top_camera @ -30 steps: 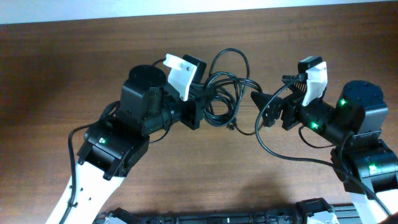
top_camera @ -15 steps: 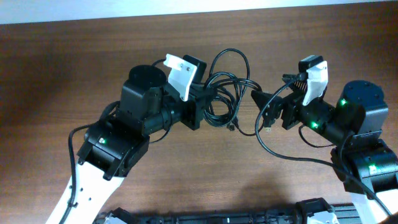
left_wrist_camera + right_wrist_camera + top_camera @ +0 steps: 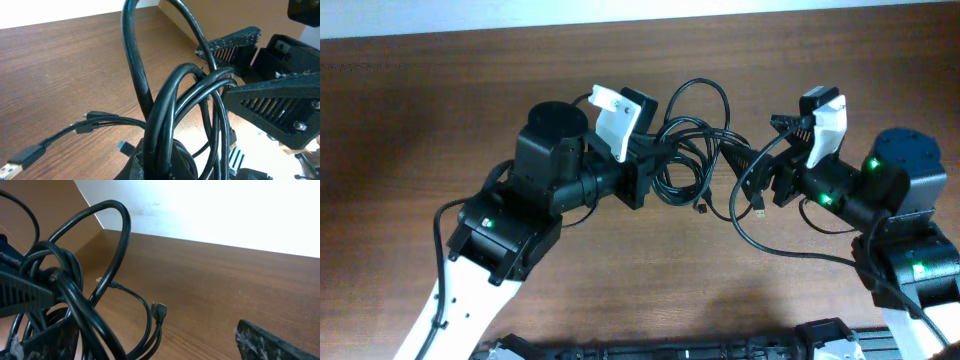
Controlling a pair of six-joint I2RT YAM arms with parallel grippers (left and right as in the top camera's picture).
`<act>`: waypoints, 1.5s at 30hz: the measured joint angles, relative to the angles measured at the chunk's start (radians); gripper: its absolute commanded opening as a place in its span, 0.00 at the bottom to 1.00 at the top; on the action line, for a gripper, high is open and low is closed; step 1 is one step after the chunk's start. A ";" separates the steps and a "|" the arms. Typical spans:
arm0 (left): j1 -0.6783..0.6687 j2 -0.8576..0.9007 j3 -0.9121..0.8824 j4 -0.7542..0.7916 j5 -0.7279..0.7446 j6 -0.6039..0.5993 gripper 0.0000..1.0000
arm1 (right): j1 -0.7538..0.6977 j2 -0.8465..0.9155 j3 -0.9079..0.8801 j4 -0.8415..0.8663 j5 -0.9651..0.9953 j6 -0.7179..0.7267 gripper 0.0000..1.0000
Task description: Untangle cables
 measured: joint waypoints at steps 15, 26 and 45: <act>0.001 0.015 0.000 0.000 0.006 0.068 0.00 | 0.000 0.059 0.000 0.012 -0.012 0.000 0.99; 0.004 0.015 0.000 -0.010 0.006 0.205 0.00 | -0.001 0.058 0.000 0.026 -0.039 0.011 0.99; 0.008 0.016 0.000 -0.019 0.228 0.340 0.00 | 0.000 0.056 0.000 -0.095 0.189 0.015 0.99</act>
